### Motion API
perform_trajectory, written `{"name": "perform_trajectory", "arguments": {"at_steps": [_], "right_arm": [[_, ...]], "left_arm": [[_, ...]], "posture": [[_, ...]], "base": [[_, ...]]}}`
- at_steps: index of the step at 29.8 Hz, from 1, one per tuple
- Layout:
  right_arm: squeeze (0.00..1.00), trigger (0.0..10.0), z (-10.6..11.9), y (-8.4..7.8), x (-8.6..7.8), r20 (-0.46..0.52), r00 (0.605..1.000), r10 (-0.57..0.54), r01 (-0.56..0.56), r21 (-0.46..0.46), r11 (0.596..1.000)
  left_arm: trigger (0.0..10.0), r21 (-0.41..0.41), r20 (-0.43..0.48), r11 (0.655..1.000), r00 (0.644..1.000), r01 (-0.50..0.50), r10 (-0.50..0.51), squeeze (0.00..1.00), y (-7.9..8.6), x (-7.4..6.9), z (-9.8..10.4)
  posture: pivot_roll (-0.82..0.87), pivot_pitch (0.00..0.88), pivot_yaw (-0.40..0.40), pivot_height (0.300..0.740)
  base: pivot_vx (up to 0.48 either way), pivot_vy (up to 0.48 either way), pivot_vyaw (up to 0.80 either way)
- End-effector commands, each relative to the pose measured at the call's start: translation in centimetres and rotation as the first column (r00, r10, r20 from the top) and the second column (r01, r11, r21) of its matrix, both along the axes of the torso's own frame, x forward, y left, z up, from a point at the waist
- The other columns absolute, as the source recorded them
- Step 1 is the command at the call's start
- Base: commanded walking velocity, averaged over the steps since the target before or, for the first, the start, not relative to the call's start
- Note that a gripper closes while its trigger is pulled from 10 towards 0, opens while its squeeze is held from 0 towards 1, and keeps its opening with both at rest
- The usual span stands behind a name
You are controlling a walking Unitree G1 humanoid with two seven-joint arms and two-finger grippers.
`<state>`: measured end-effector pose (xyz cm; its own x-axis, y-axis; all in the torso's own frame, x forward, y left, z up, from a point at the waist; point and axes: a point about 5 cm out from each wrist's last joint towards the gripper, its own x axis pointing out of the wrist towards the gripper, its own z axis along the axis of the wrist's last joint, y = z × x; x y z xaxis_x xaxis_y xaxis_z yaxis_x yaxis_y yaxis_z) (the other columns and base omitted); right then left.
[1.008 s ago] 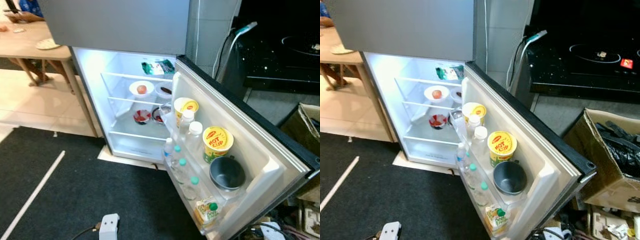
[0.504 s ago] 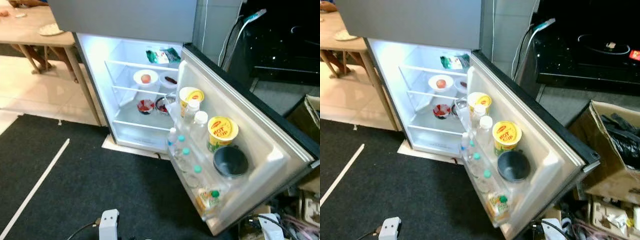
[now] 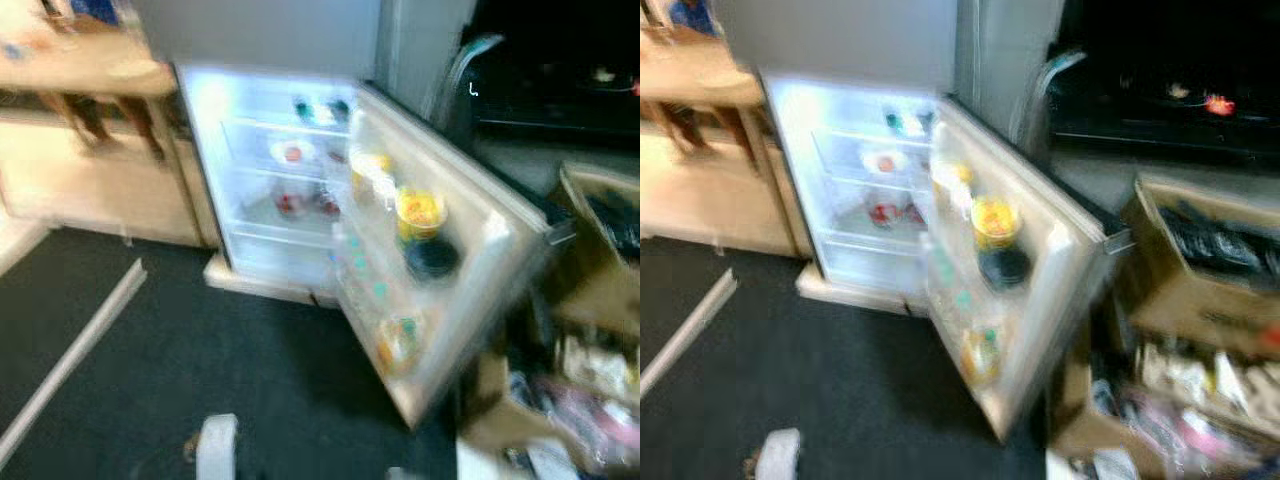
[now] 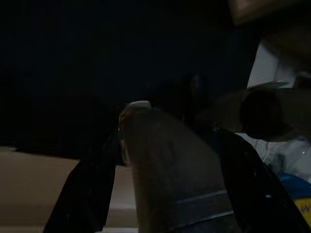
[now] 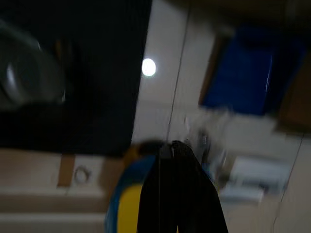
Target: Restocking fridge
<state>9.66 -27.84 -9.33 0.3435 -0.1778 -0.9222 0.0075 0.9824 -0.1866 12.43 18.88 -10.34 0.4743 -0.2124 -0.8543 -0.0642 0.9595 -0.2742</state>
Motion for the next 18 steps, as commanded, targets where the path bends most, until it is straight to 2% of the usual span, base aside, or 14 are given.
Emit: {"name": "perform_trajectory", "arguments": {"at_steps": [1,7,13,16,17,18], "right_arm": [[0.00,10.0,0.5,-0.1,1.5,0.043,0.999,0.016,-0.016,-0.004,1.000],[0.00,10.0,0.4,0.0,1.5,0.041,0.999,0.023,-0.023,0.001,1.000],[0.00,10.0,0.3,0.8,2.1,0.053,0.998,0.032,-0.033,0.008,0.999],[0.00,10.0,0.6,1.0,3.1,0.098,0.995,0.005,-0.006,0.012,1.000],[0.00,10.0,0.9,0.8,4.0,0.144,0.989,-0.027,0.025,0.016,1.000],[0.00,10.0,0.9,0.8,4.0,0.144,0.989,-0.027,0.025,0.016,1.000]], "left_arm": [[10.0,0.013,0.000,1.000,1.000,-0.012,0.012,0.00,0.3,0.1,0.0],[10.0,0.030,-0.001,0.999,1.000,-0.020,0.020,0.00,0.4,0.1,0.0],[10.0,0.035,0.002,0.999,1.000,-0.023,0.023,0.00,0.5,0.2,0.1],[10.0,0.035,0.006,0.999,1.000,-0.024,0.024,0.00,0.4,0.2,0.1],[10.0,0.034,0.008,0.999,1.000,-0.028,0.028,0.00,0.4,0.2,0.1],[10.0,0.034,0.008,0.999,1.000,-0.028,0.028,0.00,0.4,0.2,0.1]], "posture": [[-0.04,0.004,0.002,0.740],[-0.04,0.000,0.003,0.740],[-0.03,0.000,0.001,0.740],[-0.03,0.000,-0.001,0.740],[-0.03,0.000,-0.001,0.740],[-0.03,0.000,-0.001,0.740]], "base": [[0.000,0.000,0.00],[0.000,0.000,0.00],[0.000,0.000,0.00],[0.000,0.000,0.00],[0.000,0.000,0.00],[0.000,0.000,0.00]]}}
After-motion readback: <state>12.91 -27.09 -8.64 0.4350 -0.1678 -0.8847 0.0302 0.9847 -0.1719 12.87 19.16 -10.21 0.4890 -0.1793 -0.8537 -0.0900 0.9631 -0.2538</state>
